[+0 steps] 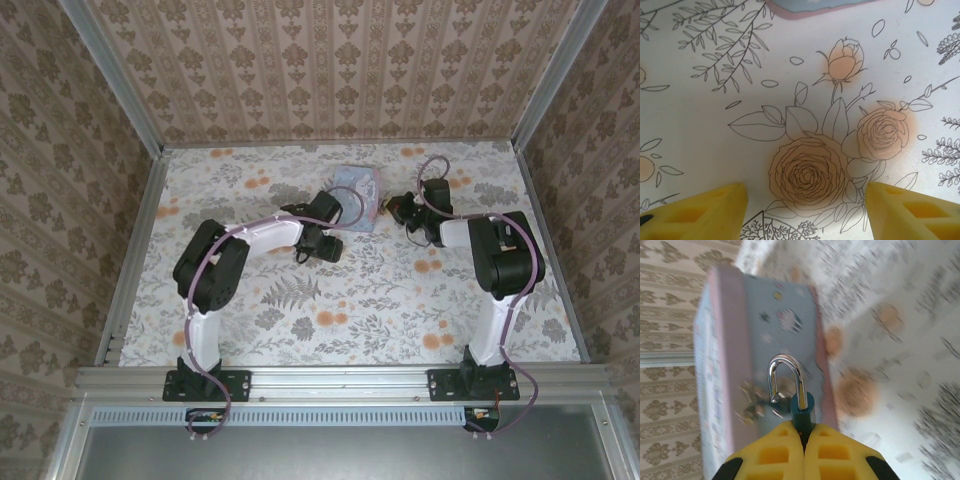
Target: Unlock the padlock with the key
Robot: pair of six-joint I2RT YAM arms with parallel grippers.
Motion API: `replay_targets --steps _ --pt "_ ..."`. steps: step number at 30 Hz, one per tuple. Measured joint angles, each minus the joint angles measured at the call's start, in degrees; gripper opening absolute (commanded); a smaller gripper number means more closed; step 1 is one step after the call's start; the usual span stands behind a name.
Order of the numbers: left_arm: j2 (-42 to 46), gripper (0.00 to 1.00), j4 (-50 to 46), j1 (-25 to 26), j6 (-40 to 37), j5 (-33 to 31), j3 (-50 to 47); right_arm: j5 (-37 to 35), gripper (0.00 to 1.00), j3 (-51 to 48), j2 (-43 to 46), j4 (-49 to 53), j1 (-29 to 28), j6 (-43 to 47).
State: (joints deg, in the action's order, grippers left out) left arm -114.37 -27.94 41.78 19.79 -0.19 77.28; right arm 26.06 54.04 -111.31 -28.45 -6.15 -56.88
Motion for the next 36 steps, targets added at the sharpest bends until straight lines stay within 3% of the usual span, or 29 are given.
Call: replay_targets --steps 13,16,20,26,29,33,34,36 --pt "10.78 0.71 -3.39 -3.04 -0.09 0.44 -6.49 -0.81 0.0 -20.31 15.63 -1.44 -2.58 0.17" --pt "14.64 0.73 -3.39 -3.69 -0.07 0.68 -7.61 -0.33 0.0 -23.87 20.5 -0.85 -7.76 0.17" --pt "19.85 0.75 -3.37 -5.33 0.07 1.03 -9.2 -1.25 0.0 -25.9 25.92 0.85 -19.06 -0.07" --pt "26.84 0.78 -3.45 -7.58 0.55 0.98 -11.74 -4.7 0.0 -25.77 25.92 0.35 -34.91 -2.25" --pt "29.66 0.78 -3.63 -8.15 0.87 0.96 -12.68 -5.92 0.0 -24.26 21.42 -1.29 -38.93 -3.72" --pt "32.7 0.79 -4.13 -8.63 1.22 0.81 -14.05 -7.19 0.0 -23.67 16.33 -3.45 -40.24 -5.18" --pt "33.4 0.79 -4.28 -8.85 1.27 0.81 -14.49 -7.8 0.02 -23.78 16.02 -3.39 -40.17 -5.29" --pt "34.71 0.8 -4.76 -9.14 1.6 0.81 -15.45 -8.85 0.21 -24.11 16.35 -3.08 -39.8 -5.29"
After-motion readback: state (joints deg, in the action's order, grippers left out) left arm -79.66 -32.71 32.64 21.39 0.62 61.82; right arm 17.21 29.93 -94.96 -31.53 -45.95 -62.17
